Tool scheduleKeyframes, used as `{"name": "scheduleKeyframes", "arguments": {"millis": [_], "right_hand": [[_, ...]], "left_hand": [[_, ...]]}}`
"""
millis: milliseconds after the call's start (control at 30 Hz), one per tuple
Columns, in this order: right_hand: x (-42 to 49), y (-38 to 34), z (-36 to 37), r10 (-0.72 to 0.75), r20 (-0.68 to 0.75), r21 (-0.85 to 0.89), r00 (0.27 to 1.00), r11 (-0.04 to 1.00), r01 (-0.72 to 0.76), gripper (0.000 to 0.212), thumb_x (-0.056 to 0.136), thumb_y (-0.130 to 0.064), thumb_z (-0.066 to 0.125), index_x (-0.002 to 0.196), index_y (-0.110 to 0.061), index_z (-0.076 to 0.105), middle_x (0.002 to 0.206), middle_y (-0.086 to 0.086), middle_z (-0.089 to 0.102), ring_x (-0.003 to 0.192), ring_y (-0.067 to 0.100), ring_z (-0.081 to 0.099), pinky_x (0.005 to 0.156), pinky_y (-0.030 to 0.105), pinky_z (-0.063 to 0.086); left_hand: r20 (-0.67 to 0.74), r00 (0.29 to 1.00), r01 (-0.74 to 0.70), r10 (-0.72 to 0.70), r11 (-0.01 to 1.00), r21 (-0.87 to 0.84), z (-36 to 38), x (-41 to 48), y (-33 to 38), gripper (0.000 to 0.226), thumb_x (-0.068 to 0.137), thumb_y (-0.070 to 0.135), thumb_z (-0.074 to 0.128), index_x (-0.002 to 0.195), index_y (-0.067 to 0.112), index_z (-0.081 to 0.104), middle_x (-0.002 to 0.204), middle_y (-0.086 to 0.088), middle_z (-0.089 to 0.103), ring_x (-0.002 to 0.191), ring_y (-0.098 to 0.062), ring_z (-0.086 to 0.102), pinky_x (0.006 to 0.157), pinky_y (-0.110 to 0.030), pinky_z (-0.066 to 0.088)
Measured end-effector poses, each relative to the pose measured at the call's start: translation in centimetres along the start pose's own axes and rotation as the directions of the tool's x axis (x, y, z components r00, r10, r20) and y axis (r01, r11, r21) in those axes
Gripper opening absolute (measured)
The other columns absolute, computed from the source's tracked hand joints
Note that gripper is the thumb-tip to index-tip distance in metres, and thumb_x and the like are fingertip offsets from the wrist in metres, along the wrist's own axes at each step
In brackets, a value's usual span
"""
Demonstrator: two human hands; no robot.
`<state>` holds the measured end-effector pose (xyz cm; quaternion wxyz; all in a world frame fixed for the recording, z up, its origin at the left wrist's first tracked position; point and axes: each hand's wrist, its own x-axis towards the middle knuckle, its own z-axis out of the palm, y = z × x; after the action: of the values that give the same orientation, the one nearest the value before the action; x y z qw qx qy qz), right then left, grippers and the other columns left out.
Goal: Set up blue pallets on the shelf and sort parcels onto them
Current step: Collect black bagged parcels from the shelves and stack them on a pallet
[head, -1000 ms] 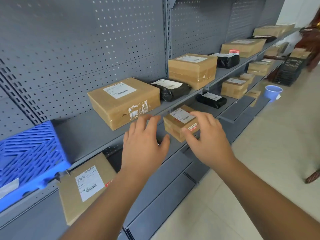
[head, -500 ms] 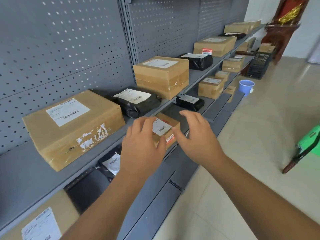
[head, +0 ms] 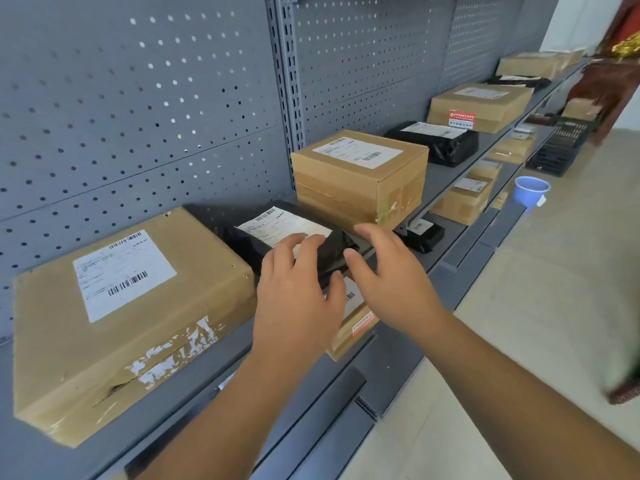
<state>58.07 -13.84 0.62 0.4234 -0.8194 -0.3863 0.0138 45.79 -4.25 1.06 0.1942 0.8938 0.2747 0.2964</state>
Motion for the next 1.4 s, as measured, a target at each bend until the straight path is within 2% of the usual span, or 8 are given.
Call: {"name": "scheduleKeyframes", "arguments": {"millis": [67, 200, 500, 800, 967, 1133, 1267, 1400], "right_hand": [[1.3, 0.0, 0.7, -0.015, 0.034, 0.06, 0.999, 0.998, 0.013, 0.043, 0.102, -0.042, 0.048, 0.144, -0.03, 0.047, 0.138, -0.017, 0.049, 0.115, -0.004, 0.047, 0.082, 0.006, 0.036], [3.9, 0.3, 1.9, -0.074, 0.092, 0.127, 0.993, 0.99, 0.062, 0.042, 0.104, -0.036, 0.047, 0.145, -0.026, 0.048, 0.145, -0.01, 0.05, 0.13, 0.008, 0.048, 0.102, 0.025, 0.042], [8.1, 3.0, 2.6, -0.155, 0.295, 0.209, 0.943, 0.973, 0.094, 0.046, 0.105, -0.038, 0.045, 0.149, -0.027, 0.043, 0.151, -0.01, 0.046, 0.139, 0.007, 0.04, 0.107, 0.022, 0.031], [9.2, 3.1, 1.8, -0.189, 0.455, 0.253, 0.87, 0.964, 0.078, 0.045, 0.105, -0.03, 0.043, 0.15, -0.025, 0.042, 0.149, -0.002, 0.052, 0.131, 0.018, 0.051, 0.106, 0.035, 0.043], [9.3, 2.8, 1.5, -0.132, 0.504, 0.228, 0.854, 0.974, 0.016, 0.044, 0.104, -0.023, 0.045, 0.147, -0.029, 0.042, 0.105, -0.005, 0.069, 0.084, 0.02, 0.064, 0.081, 0.045, 0.058], [9.2, 2.8, 1.1, -0.104, 0.489, 0.278, 0.866, 0.96, -0.042, 0.043, 0.101, -0.019, 0.048, 0.143, -0.032, 0.045, 0.096, -0.008, 0.067, 0.069, 0.012, 0.057, 0.069, 0.036, 0.055], [8.8, 2.8, 0.7, -0.085, 0.459, 0.321, 0.885, 0.944, -0.075, 0.051, 0.101, -0.024, 0.051, 0.15, -0.034, 0.039, 0.104, -0.006, 0.069, 0.072, 0.009, 0.059, 0.071, 0.032, 0.05], [8.5, 2.7, 0.0, -0.098, 0.373, 0.376, 0.923, 0.925, -0.054, 0.056, 0.1, -0.028, 0.055, 0.153, -0.032, 0.038, 0.132, -0.008, 0.063, 0.1, 0.011, 0.061, 0.09, 0.031, 0.046]], "left_hand": [[-0.019, 0.999, 0.042, -0.042, 0.999, -0.002, 0.4, 0.7, -0.1, 0.049, 0.092, 0.03, 0.065, 0.14, 0.02, 0.053, 0.145, -0.006, 0.048, 0.135, -0.026, 0.038, 0.112, -0.042, 0.035], [-0.06, 0.992, 0.113, -0.111, 0.993, 0.021, 1.3, 1.8, 0.2, 0.046, 0.097, 0.026, 0.06, 0.142, 0.015, 0.053, 0.151, -0.011, 0.045, 0.146, -0.027, 0.03, 0.122, -0.045, 0.027], [-0.137, 0.895, 0.438, -0.425, 0.895, 0.08, 4.4, 4.0, 2.7, 0.053, 0.104, 0.032, 0.041, 0.154, 0.015, 0.039, 0.167, -0.01, 0.028, 0.157, -0.032, 0.013, 0.128, -0.048, 0.009], [-0.072, 0.768, 0.634, -0.636, 0.772, -0.052, 5.3, 4.9, 3.3, 0.043, 0.107, 0.021, 0.038, 0.147, 0.006, 0.037, 0.159, -0.01, 0.031, 0.152, -0.04, 0.022, 0.116, -0.057, 0.031], [-0.043, 0.645, 0.753, -0.763, 0.643, -0.138, 4.8, 5.4, 2.8, 0.056, 0.104, 0.032, 0.042, 0.156, 0.02, 0.024, 0.146, -0.011, 0.055, 0.126, -0.039, 0.055, 0.106, -0.046, 0.046], [-0.047, 0.63, 0.753, -0.776, 0.624, -0.208, 4.4, 5.3, 3.0, 0.055, 0.102, 0.032, 0.046, 0.154, 0.025, 0.027, 0.132, -0.006, 0.064, 0.105, -0.032, 0.067, 0.09, -0.047, 0.057], [-0.056, 0.64, 0.723, -0.766, 0.626, -0.293, 4.5, 5.0, 3.4, 0.053, 0.103, 0.03, 0.048, 0.153, 0.03, 0.03, 0.123, 0.001, 0.068, 0.094, -0.024, 0.07, 0.08, -0.044, 0.061], [-0.11, 0.669, 0.652, -0.735, 0.652, -0.387, 4.4, 4.8, 4.1, 0.049, 0.103, 0.028, 0.049, 0.148, 0.038, 0.036, 0.103, 0.007, 0.072, 0.065, -0.004, 0.061, 0.063, -0.027, 0.05]]}}
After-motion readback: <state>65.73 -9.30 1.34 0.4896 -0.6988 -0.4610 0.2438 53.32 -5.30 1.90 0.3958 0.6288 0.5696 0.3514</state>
